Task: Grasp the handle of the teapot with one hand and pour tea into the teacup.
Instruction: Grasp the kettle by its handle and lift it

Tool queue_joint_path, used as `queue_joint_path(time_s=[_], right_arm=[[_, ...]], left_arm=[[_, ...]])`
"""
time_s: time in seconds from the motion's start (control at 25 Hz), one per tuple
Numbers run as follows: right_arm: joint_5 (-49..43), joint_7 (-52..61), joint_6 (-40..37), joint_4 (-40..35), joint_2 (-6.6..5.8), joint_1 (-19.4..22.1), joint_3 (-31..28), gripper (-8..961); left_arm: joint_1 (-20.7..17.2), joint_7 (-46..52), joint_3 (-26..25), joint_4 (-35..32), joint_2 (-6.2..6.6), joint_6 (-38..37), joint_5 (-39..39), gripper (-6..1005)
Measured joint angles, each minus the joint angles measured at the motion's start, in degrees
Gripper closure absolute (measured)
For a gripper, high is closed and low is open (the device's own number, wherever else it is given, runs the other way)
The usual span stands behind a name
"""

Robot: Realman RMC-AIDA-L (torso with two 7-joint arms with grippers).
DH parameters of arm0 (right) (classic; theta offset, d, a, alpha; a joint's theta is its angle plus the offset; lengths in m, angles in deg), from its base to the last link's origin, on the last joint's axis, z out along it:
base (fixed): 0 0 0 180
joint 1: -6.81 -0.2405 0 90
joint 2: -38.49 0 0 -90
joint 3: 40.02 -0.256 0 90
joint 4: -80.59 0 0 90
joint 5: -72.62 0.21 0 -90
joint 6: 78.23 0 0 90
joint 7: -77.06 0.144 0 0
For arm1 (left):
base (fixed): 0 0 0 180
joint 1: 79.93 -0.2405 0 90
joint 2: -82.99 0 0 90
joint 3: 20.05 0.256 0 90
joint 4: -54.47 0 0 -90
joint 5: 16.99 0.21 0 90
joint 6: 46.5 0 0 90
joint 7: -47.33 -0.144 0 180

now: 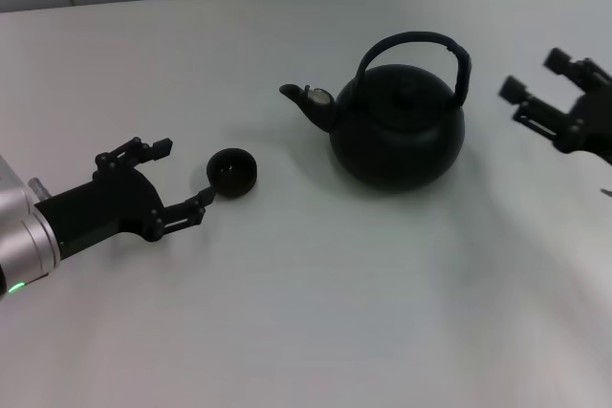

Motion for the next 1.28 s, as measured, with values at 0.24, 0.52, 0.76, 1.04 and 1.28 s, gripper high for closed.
queue_joint_path(time_s=[0.24,0.52,0.76,1.04,1.28], right_arm=[[-0.51,-0.18,4.33,1.35,0.08,-2.87,1.53,134],[-0.39,-0.2,7.94,2.47,0.13,-5.14,1.61,134],[-0.23,-0.2,9.27,2.63,0.12,-5.96,1.62,134],[-0.39,0.05,9.62,2.67,0.01,-6.56,1.62,183],[-0.42,0.04,9.96,2.72,-0.03,-6.73,1.61,398]], left_arm=[[-0.05,0.0,0.01,0.08,-0.03,0.04,0.0,145],[-0.05,0.0,0.01,0.57,0.01,0.05,-0.01,144],[-0.05,0.0,0.01,0.71,0.04,-0.07,-0.01,144],[-0.1,0.0,0.01,0.71,0.04,-0.43,0.25,144],[-0.14,0.11,0.01,0.7,0.04,-0.58,0.4,144]])
